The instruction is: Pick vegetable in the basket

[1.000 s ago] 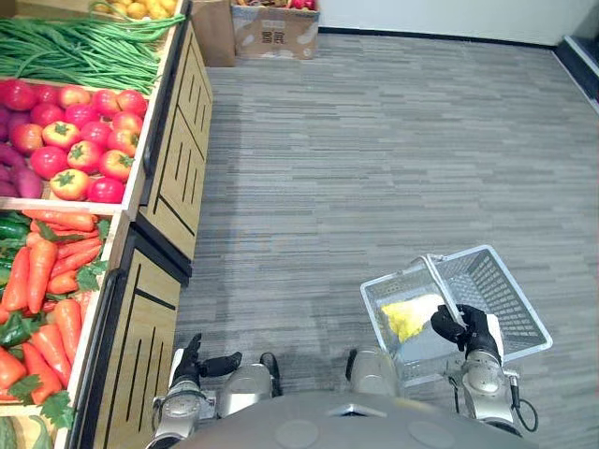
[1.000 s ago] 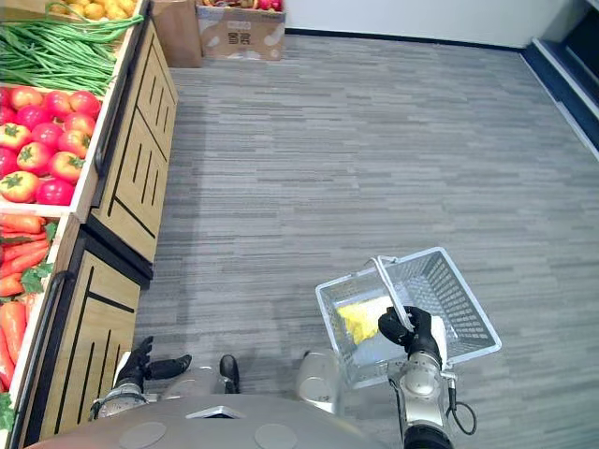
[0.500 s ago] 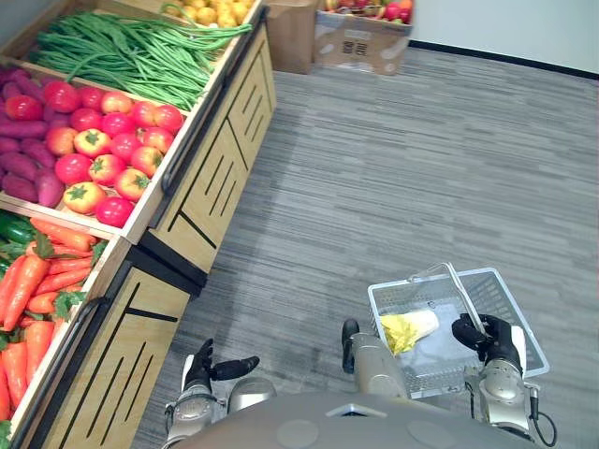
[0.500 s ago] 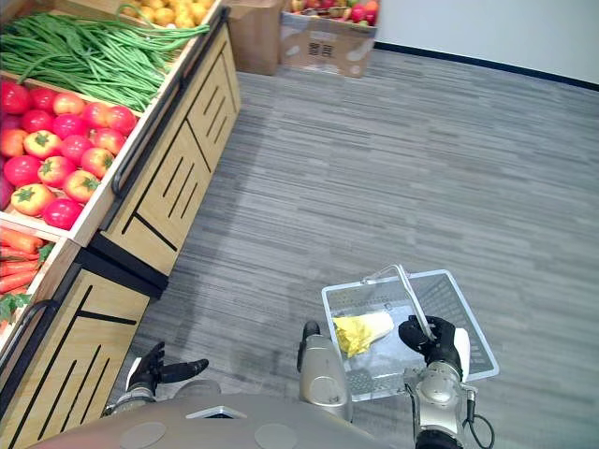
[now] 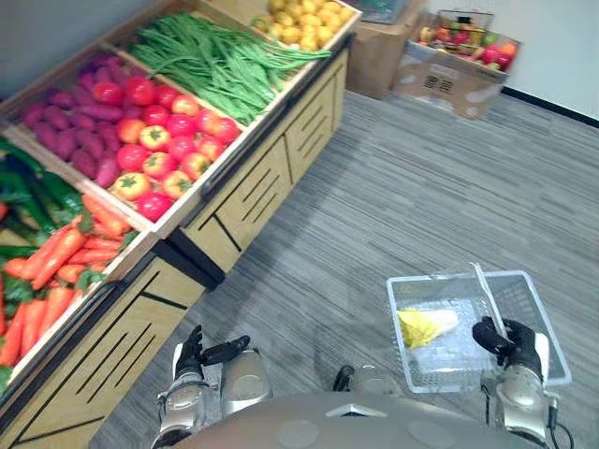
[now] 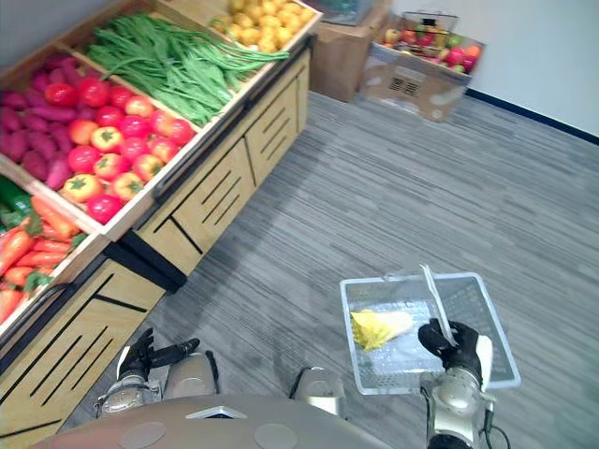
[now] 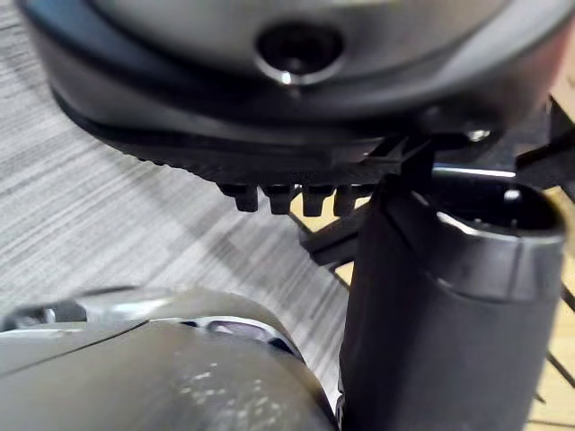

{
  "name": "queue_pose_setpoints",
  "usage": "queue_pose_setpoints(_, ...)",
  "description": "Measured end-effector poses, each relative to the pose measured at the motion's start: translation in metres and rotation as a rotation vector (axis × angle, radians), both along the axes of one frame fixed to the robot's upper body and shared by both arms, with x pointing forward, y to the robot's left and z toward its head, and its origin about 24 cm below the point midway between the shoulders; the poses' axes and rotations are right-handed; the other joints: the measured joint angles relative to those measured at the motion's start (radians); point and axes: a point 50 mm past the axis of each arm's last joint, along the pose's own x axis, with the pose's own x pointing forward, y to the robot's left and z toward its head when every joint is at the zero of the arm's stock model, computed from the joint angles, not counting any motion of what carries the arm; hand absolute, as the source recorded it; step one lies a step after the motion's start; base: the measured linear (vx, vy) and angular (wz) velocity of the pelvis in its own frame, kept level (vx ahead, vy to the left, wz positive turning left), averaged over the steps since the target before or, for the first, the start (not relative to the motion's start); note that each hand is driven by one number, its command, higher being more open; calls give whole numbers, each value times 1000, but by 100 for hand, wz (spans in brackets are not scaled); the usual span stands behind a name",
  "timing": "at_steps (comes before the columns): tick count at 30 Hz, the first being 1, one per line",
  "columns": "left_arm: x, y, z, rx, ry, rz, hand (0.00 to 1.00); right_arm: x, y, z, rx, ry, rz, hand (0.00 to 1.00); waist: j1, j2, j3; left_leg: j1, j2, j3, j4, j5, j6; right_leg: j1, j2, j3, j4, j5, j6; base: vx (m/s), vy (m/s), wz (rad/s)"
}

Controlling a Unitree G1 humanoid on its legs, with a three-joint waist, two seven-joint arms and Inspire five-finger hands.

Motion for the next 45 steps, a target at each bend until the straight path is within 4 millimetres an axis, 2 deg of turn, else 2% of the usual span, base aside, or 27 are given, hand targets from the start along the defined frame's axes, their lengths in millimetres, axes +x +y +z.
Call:
queue_pose_setpoints(1,0,-1,0,1,2,-2,100,-2,0,0,2,-1,-15,0,0,3,-1,2,-11,35,-84,24,-11,4,-1,-11,3,-6,10,104,79,59)
queue_pose_setpoints(2,-1,-2,-1,-2,6,-2,100,-4,0,-1,5,-2,-30,0,2,9,-1,7,-24,75,-199,98,-11,4,2,-20,15,-17,24,138,125,41)
queue_pose_setpoints(3,-3,0,-1,-2,15,3,100,-6,5,-6,29,2,-46,0,2,2,1,26,-52,102,-293,155,42,5,-8,-21,43,-40,46,201,179,55)
queue_pose_setpoints(4,0,9,1,30,12,6,100,-5,18,-12,67,-1,-47,0,1,-39,1,51,-103,102,-363,177,40,8,-26,4,20,-36,53,221,192,43)
queue_pose_setpoints(6,-2,12,1,29,20,36,100,2,24,-14,83,-17,-37,0,9,-56,9,51,-118,110,-362,168,46,16,-31,19,-15,-18,78,132,104,7)
queue_pose_setpoints(8,-4,12,0,24,25,63,100,8,25,-13,82,-27,-25,0,4,-55,8,56,-131,112,-351,149,58,35,-41,23,-37,-5,90,92,81,-3)
queue_pose_setpoints(13,-8,9,-3,15,52,60,100,15,27,-11,81,-43,-8,0,7,-41,-3,87,-166,141,-388,125,59,47,-58,52,-77,16,106,47,63,-12)
queue_pose_setpoints(20,-8,5,-4,10,55,41,100,15,27,-12,81,-35,1,0,23,-36,-6,86,-199,146,-449,153,74,46,-60,48,-143,53,110,9,10,0)
queue_pose_setpoints(25,-8,5,-4,6,47,53,100,19,23,-13,77,-14,6,0,34,-41,-6,43,-195,139,-364,79,80,46,-75,45,-136,53,110,45,60,5)
queue_pose_setpoints(26,-9,3,-4,-2,48,60,100,18,17,-13,70,-4,-9,0,34,-33,-10,34,-198,132,-334,48,83,41,-88,45,-104,47,100,37,129,17)
queue_pose_setpoints(28,-14,0,-7,-16,69,72,100,14,7,-13,70,8,-58,0,26,-11,-20,46,-207,108,-338,32,90,-19,-125,51,80,50,97,61,168,36)
queue_pose_setpoints(29,-19,3,-8,-9,80,76,100,6,5,-16,78,18,-108,0,23,-15,-18,77,-223,83,-353,30,93,-67,-163,71,246,77,85,157,175,56)
queue_pose_setpoints(30,-23,5,-8,-5,90,84,100,0,2,-17,86,27,-149,0,23,-18,-16,103,-231,61,-366,30,94,-108,-183,110,367,135,93,223,183,76)
queue_pose_setpoints(31,-32,8,-9,-2,111,99,100,-7,-2,-19,92,44,-187,0,15,-17,-16,135,-235,28,-382,26,104,-163,-186,174,491,261,95,198,126,68)
queue_pose_setpoints(32,-36,9,-9,2,120,106,100,-10,-4,-19,96,48,-203,0,7,-14,-16,149,-237,7,-388,20,114,-186,-182,206,551,289,99,202,104,86)
queue_pose_setpoints(33,-40,15,-8,12,125,126,100,-14,-6,-20,100,49,-230,0,0,-19,-2,176,-242,-30,-391,11,123,-239,-156,273,663,246,105,201,69,86)
queue_pose_setpoints(34,-42,20,-7,21,128,144,100,-17,-8,-19,105,39,-257,0,0,-30,8,194,-252,-62,-402,9,126,-291,-131,321,728,177,111,244,43,87)
queue_pose_setpoints(35,-43,21,-7,25,132,148,100,-18,-10,-18,104,31,-274,0,-1,-33,9,200,-258,-80,-409,9,127,-313,-121,328,737,152,112,239,3,91)
queue_pose_setpoints(36,-46,22,-7,21,138,160,100,-22,-17,-15,90,16,-312,0,-11,-34,18,227,-275,-117,-426,8,127,-348,-112,328,711,105,118,257,-32,90)
queue_pose_setpoints(38,-47,20,-8,12,135,189,100,-24,-24,-10,76,0,-341,0,-18,-31,27,252,-287,-156,-421,9,123,-357,-86,355,605,71,108,180,-39,85)
queue_pose_setpoints(40,-45,18,-8,-2,115,243,100,-30,-27,-9,82,-22,-389,0,-22,-18,25,260,-288,-218,-410,-7,103,-354,-21,477,314,65,104,267,-111,81)
queue_pose_setpoints(42,-39,17,-8,-6,92,264,100,-31,-28,-9,92,-40,-417,0,-19,-13,24,261,-285,-264,-394,-23,77,-339,-11,543,135,76,109,285,-211,79)
queue_pose_setpoints(44,-38,21,-6,3,81,281,100,-33,-23,-13,109,-42,-436,0,-12,-22,20,266,-272,-297,-363,-55,36,-317,-16,542,42,113,105,250,-309,72)
queue_pose_setpoints(45,-41,25,-5,13,78,303,100,-37,-17,-17,130,-41,-456,0,-10,-43,13,270,-267,-318,-345,-84,9,-293,-21,519,16,161,102,255,-427,61)
